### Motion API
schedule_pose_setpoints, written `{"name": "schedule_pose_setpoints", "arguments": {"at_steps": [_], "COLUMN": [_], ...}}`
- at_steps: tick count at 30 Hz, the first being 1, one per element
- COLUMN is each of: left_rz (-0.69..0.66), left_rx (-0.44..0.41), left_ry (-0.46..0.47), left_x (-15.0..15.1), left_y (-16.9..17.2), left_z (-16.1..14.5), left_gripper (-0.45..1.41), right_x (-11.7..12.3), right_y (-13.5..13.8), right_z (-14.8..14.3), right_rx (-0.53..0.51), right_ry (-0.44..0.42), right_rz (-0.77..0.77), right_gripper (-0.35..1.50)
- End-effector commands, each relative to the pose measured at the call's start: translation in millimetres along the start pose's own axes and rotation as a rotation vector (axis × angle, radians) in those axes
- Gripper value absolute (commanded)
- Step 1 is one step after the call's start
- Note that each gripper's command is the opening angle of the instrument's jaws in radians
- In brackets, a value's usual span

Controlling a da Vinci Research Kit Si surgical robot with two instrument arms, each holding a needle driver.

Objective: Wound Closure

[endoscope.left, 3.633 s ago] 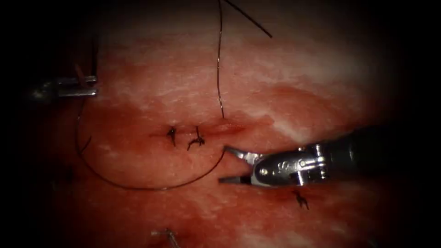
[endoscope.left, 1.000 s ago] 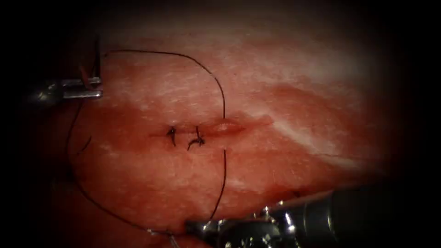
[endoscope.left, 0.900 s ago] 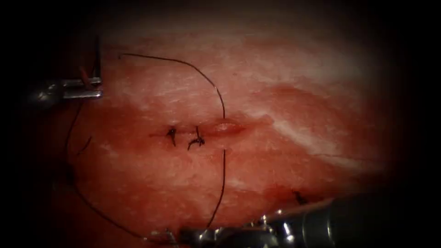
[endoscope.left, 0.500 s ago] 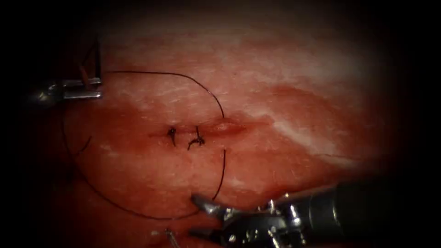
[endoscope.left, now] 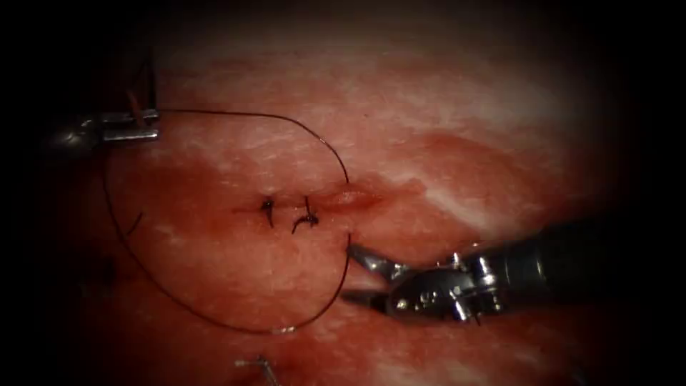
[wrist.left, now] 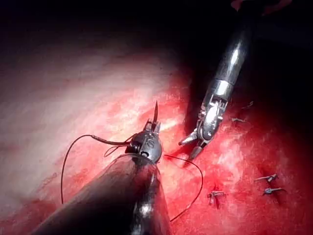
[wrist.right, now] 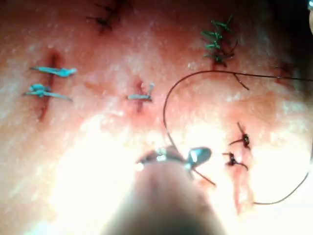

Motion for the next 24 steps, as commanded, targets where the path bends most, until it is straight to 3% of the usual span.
{"name": "schedule_pose_setpoints", "arguments": {"at_steps": [1, 9, 12, 13, 14, 21, 24], "left_rz": [-0.002, -0.002, -0.002, -0.002, -0.002, -0.002, -0.002], "left_rx": [0.000, 0.001, 0.001, 0.001, 0.001, 0.002, 0.002], "left_ry": [-0.002, -0.002, -0.002, -0.002, -0.002, -0.003, -0.003], "left_x": [-0.4, -0.4, -0.4, -0.4, -0.4, -0.3, -0.3], "left_y": [0.3, 0.3, 0.4, 0.4, 0.4, 0.4, 0.4], "left_z": [0.4, 0.4, 0.4, 0.4, 0.4, 0.4, 0.4], "left_gripper": [-0.45, -0.45, -0.45, -0.45, -0.45, -0.45, -0.45], "right_x": [-0.4, 0.0, -0.1, -0.1, -0.1, -1.4, -2.3], "right_y": [-0.6, -1.3, -1.6, -1.8, -1.9, -0.9, 0.0], "right_z": [1.4, 3.9, 4.1, 4.1, 4.0, 1.4, 0.7], "right_rx": [0.001, 0.000, 0.041, 0.057, 0.062, 0.066, 0.013], "right_ry": [-0.008, -0.027, -0.034, -0.034, -0.036, -0.016, 0.000], "right_rz": [-0.013, -0.082, -0.089, -0.092, -0.094, -0.089, -0.083], "right_gripper": [1.30, 1.23, 0.94, 0.76, 0.73, 0.79, 0.98]}}
